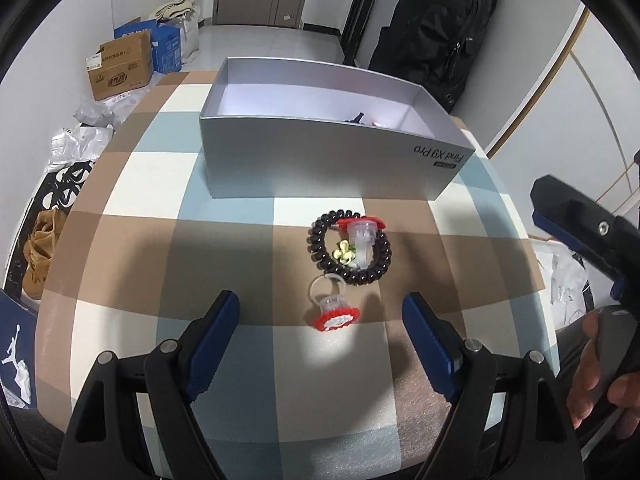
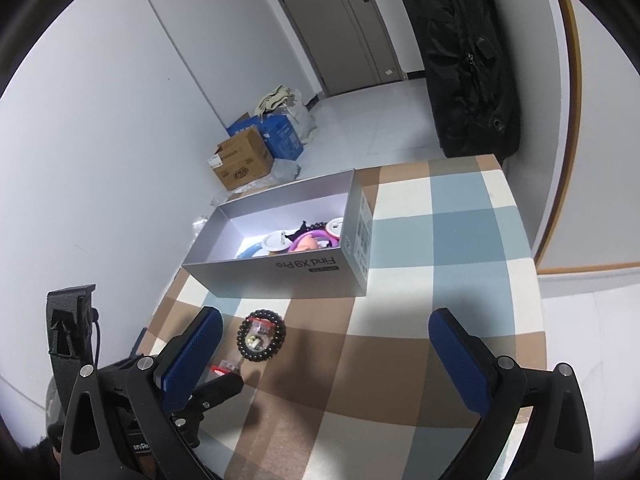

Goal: Organize jewelry
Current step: 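Lower the left tool onto the clear red-capped cup and close it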

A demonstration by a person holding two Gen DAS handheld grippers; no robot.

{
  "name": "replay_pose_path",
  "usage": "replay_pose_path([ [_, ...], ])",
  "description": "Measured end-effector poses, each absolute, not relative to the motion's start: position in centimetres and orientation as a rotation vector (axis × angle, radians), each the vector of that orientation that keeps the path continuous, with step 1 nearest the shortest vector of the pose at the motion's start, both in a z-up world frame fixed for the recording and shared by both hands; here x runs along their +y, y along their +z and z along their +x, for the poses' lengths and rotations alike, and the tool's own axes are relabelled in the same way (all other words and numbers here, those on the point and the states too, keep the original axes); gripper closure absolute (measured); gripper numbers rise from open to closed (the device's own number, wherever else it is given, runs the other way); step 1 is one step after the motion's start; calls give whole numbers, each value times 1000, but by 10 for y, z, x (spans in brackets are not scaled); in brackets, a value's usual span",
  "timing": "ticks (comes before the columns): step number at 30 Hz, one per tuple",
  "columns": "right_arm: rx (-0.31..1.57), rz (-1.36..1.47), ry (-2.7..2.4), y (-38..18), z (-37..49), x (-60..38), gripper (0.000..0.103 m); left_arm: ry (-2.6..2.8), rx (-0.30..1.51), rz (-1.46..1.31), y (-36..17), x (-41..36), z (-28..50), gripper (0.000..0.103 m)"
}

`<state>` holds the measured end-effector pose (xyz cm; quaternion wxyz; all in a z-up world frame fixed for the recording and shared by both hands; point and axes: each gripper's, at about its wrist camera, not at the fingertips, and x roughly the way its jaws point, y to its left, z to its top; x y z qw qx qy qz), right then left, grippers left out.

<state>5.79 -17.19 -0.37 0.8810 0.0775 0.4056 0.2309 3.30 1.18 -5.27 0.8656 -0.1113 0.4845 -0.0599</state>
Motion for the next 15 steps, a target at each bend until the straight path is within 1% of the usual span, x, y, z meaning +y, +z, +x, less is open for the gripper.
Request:
replay_pose_path([
  [1,846,162,478,-4,58,-173,0,-124,1010,-235,-53,12,34,30],
  [5,857,167,469,-7,57,-175,0,-127,1011,-229,-56,10,36,37],
  [6,858,164,469,-8,57,-175,0,-134,1014,-229,-56,9,36,43],
  [12,863,151,460,-10,57,-177,0,-127,1015,-177,-56,1,35,44],
  [14,867,157,455,-11,57,-178,0,-116,1016,-141,-56,-2,34,50],
  [15,868,160,455,-12,57,-178,0,-103,1017,-128,-56,-3,34,58],
])
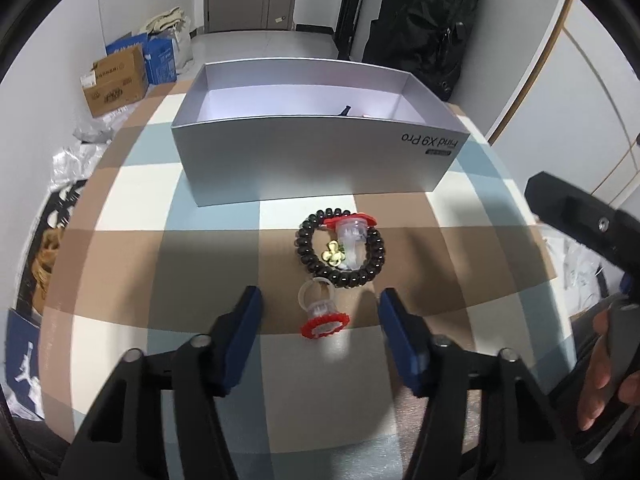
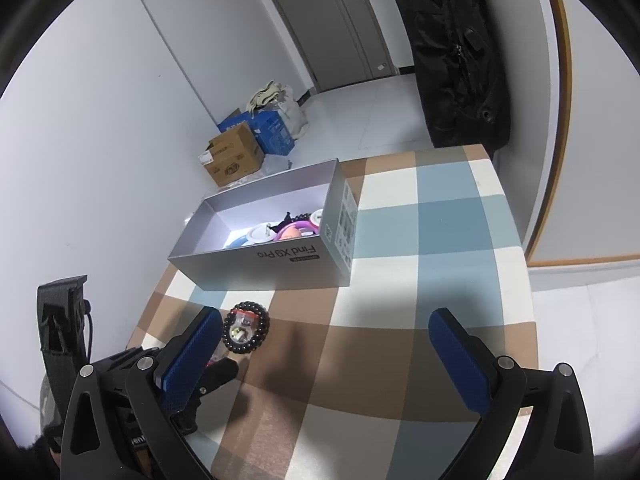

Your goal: Organize jewelry

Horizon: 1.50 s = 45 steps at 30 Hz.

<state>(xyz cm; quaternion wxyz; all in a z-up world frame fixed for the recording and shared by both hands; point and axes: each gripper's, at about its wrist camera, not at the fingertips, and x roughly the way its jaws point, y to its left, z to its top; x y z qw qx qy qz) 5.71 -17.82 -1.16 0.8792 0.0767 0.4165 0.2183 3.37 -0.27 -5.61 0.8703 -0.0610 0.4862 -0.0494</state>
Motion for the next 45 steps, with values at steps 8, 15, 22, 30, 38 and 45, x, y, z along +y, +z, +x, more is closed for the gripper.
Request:
replay_pose_path([
  [8,876,150,450,-15,58,-176,0,-131,1023,-193,-55,8,32,88],
  [15,888,140,441,-18,59,-173,0,-134,1024,-198,-51,6,36,88],
  [22,906,142,438,-22,60,-174,0,-154,1007,-228,-47,10,36,88],
  [30,953,152,458,-30,62,-170,0,-160,964,-307,-34,25,33,88],
  [38,968,138,490,-34,62,-156,0,-155,925,-407,-27,45,32,88],
  [45,963,135,526,-34,66,-142,4,-163,914,-463,-26,58,32,88],
])
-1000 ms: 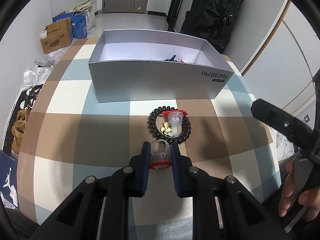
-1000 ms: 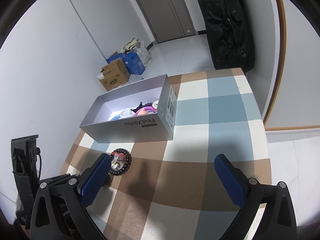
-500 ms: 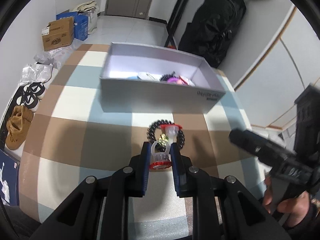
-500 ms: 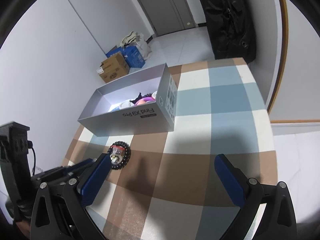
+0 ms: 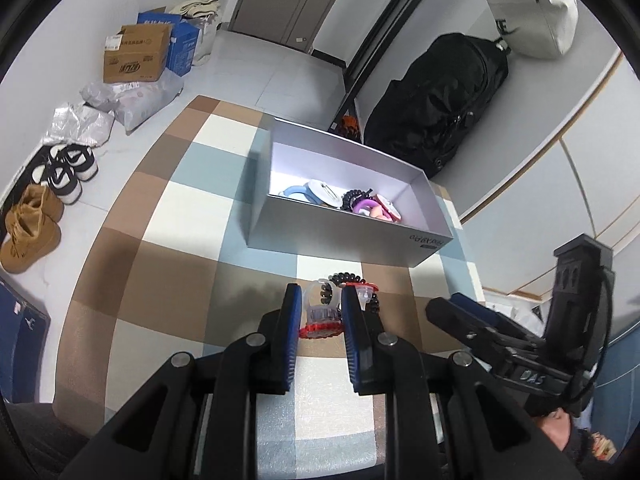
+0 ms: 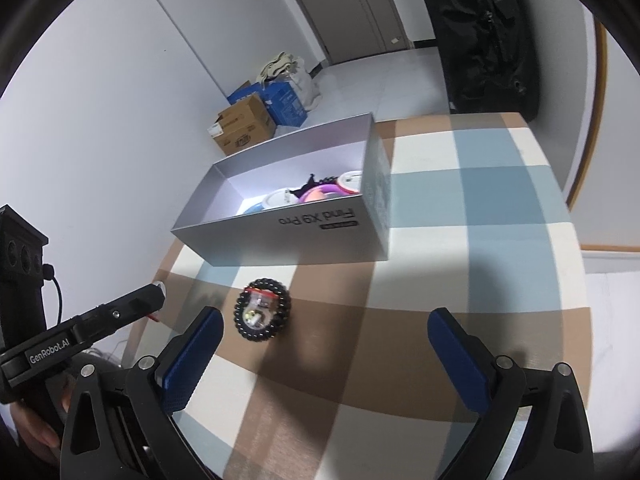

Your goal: Organize jewelry

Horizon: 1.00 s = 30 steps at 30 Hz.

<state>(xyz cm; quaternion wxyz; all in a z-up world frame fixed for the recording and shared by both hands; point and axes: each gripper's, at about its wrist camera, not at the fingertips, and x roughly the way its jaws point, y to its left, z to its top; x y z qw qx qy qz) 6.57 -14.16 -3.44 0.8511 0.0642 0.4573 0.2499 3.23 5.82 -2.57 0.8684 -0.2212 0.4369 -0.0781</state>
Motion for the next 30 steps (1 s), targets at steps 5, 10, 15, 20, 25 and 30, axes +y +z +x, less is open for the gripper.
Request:
replay_pose_path([
  [5,963,116,568,-36,69,-126,16,-173,916,-499,-29,69,32,88],
  [10,985,90,607,-44,75,-106,36,-178,927,-515,-34,79,33,88],
  [15,972,21,633,-47,74,-86,42,-185,939,-533,-37,84,35,88],
  [20,963,-79,605,-52,71,-71,57,-192,946,-558,-39,88,37,88],
  [25,949,-129,585,-54,68,-65,71,-193,954,-568,-41,88,36,88],
  [30,927,-167,582,-54,64,-61,77,-184,956,-569,-41,89,34,88],
])
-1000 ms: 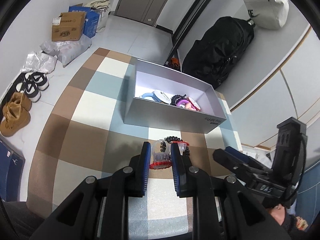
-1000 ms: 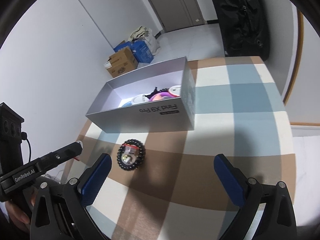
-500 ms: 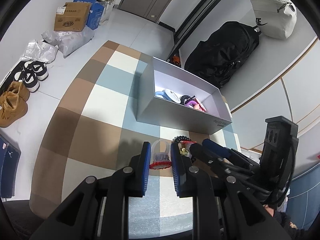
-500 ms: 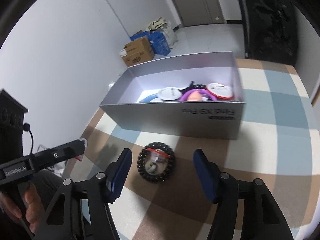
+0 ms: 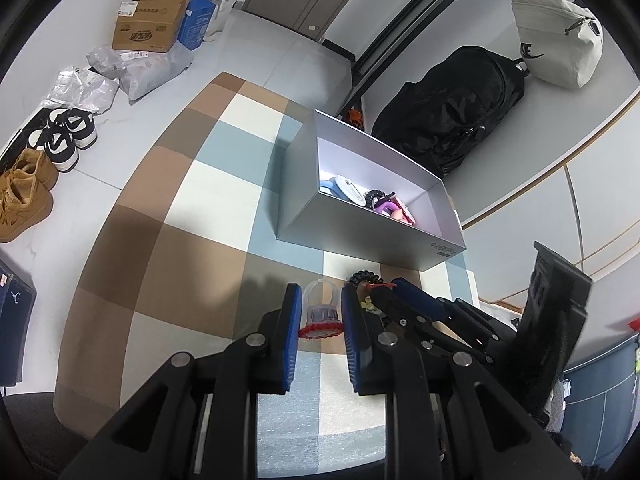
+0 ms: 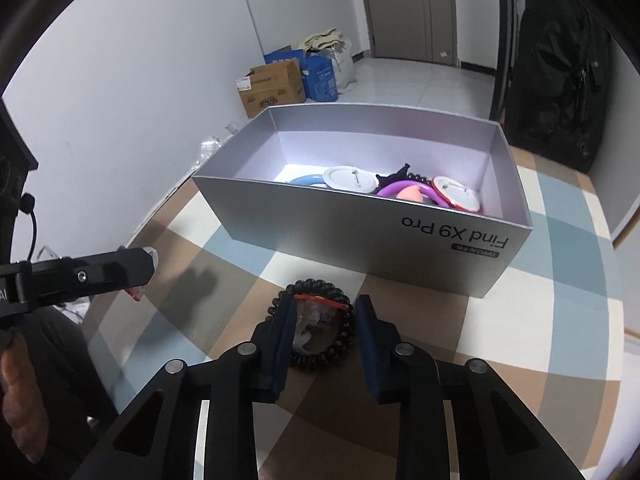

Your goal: Organize jewelry

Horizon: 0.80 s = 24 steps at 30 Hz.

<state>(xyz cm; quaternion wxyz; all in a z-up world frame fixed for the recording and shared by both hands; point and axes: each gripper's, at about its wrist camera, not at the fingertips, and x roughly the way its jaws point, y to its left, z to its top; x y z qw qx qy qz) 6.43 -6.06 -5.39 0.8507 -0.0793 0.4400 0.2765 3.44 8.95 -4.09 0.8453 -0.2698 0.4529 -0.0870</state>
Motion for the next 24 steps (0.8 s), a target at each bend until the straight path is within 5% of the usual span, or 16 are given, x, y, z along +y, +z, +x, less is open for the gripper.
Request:
replay_pose_path([
  [24,866,31,658,-25,62,-86,85,-140,860,-504,-30,83,30,88],
])
